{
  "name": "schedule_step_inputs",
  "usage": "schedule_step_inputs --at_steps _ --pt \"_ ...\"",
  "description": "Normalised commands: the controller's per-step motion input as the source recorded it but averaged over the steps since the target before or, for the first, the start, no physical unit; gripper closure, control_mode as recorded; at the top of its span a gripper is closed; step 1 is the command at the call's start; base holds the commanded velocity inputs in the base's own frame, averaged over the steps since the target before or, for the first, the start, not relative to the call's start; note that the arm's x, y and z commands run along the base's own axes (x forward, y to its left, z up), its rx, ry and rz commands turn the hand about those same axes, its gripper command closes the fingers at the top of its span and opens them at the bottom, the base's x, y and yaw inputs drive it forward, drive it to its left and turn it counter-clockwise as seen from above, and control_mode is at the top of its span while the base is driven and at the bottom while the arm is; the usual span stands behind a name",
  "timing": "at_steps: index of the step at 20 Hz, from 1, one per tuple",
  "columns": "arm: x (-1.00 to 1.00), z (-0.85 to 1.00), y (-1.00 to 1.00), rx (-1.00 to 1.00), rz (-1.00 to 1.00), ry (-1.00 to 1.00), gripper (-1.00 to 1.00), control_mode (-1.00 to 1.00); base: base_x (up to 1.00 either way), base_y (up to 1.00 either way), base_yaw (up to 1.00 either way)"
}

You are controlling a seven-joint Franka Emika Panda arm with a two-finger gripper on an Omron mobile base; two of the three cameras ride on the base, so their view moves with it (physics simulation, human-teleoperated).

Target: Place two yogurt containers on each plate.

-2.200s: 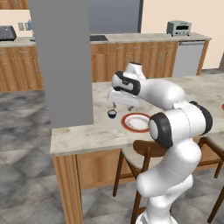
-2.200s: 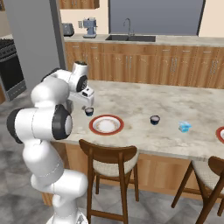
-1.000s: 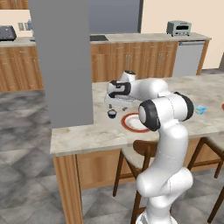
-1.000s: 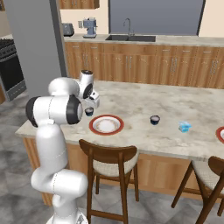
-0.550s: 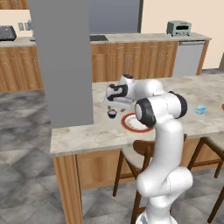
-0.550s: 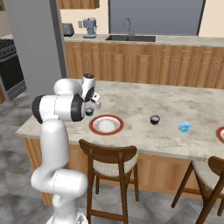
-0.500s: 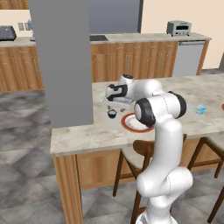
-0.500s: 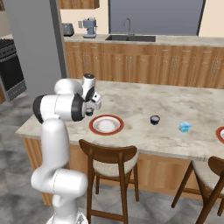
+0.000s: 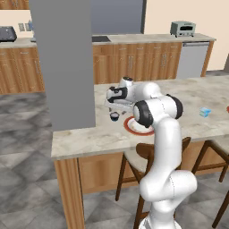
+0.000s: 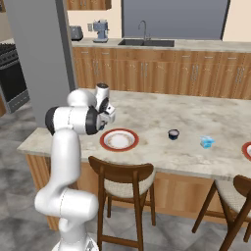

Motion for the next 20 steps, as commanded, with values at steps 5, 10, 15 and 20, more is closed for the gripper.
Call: schedule_step_inputs --at_steps 5,10,15,20 --pt "0.26 -0.24 0.0 0.0 -0.03 0.05 -1.0 -1.0 0.0 0.0 0.0" --pt "0.0 -0.22 0.0 0.0 -0.02 0.01 -1.0 -1.0 0.0 0.0 0.0" --pt "0.0 -0.14 0.0 0.0 0.0 0.0 -1.0 -1.0 0.0 0.0 0.0" --pt "0.0 -0.11 0.08 0.0 0.0 0.0 -1.0 -1.0 0.0 0.0 0.0"
